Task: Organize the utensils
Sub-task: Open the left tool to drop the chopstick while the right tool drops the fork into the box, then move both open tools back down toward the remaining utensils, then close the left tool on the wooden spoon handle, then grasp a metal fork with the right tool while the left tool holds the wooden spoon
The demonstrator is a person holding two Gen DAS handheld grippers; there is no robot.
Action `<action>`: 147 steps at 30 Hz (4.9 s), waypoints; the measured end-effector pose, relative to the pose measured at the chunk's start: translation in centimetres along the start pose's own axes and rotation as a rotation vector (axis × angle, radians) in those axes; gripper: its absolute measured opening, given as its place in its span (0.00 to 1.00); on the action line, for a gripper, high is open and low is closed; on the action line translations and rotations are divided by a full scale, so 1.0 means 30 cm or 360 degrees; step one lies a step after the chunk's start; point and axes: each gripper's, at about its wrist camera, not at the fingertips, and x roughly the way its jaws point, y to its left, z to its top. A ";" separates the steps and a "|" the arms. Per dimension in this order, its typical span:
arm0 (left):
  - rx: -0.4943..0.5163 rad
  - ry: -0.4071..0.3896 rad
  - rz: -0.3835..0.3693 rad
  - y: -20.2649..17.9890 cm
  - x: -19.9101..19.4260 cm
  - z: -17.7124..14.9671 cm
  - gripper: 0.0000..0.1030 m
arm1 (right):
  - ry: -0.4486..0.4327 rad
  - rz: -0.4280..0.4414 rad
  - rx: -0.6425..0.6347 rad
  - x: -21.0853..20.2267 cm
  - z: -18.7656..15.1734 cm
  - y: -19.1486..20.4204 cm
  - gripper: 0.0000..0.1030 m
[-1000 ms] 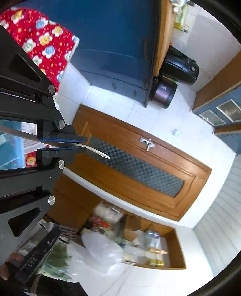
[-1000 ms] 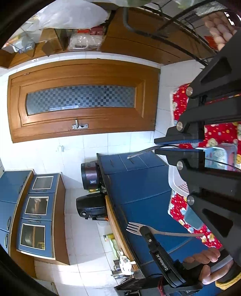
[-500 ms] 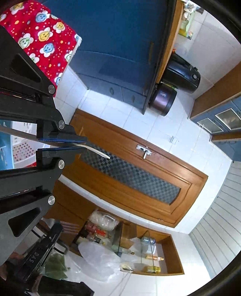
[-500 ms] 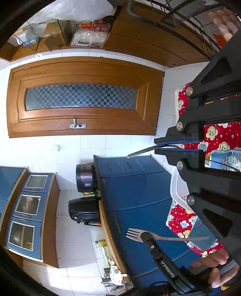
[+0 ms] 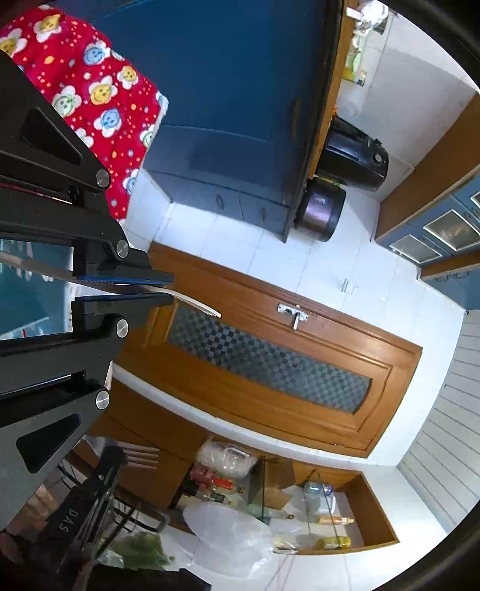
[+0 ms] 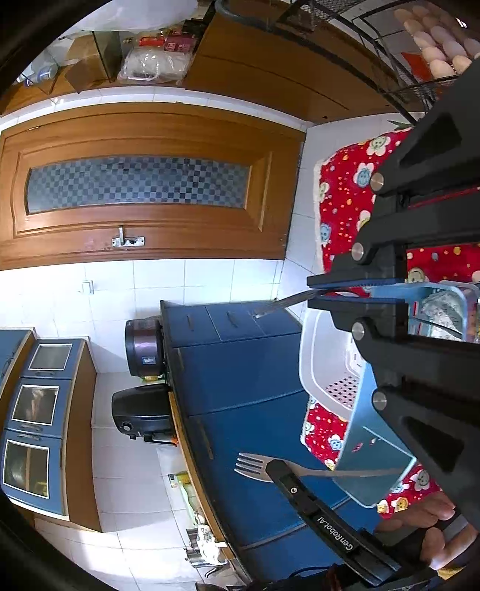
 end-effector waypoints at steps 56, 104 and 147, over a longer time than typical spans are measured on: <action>0.0226 0.0272 0.0202 -0.070 -0.274 -0.025 0.36 | 0.0033 0.0170 0.0310 -0.249 -0.119 -0.066 0.28; 0.0528 0.1014 0.0105 -0.153 -0.388 -0.425 0.39 | 0.0607 0.0125 0.0419 -0.258 -0.565 -0.093 0.28; 0.0102 0.0858 0.0195 0.038 -0.378 -0.332 0.28 | 0.0701 0.0351 0.0397 -0.108 -0.552 -0.065 0.24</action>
